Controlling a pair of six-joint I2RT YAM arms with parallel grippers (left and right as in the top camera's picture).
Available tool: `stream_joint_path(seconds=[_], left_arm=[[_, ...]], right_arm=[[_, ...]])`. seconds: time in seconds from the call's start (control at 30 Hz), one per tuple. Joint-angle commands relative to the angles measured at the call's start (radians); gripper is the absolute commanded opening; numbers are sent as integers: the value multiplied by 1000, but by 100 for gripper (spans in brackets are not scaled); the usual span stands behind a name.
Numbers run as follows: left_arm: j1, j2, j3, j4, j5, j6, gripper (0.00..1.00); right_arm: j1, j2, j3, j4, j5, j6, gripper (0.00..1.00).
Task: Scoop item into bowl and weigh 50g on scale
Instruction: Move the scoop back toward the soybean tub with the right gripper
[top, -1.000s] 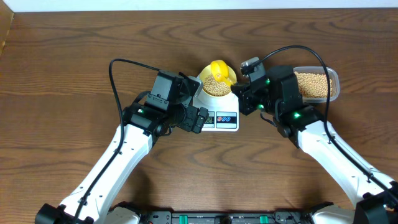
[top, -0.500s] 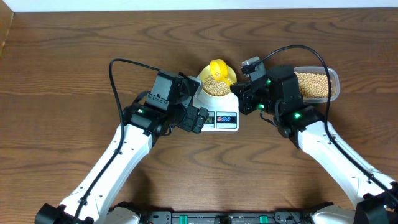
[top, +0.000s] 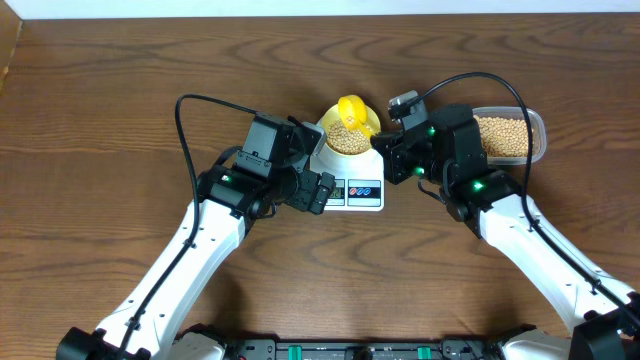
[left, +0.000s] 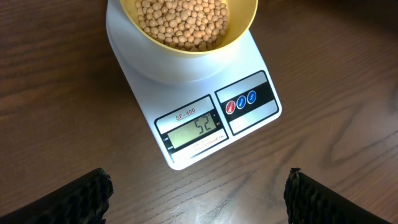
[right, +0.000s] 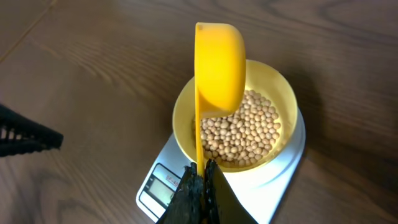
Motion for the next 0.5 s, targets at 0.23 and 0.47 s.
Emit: stream_joint_path(seconds=[0.23, 0.47], left_arm=[[0, -11, 11, -1, 11, 5, 90], [0, -11, 11, -1, 12, 5, 90]], right_arm=[[-53, -22, 5, 59, 43, 444, 1], [-114, -74, 5, 58, 30, 491, 1]])
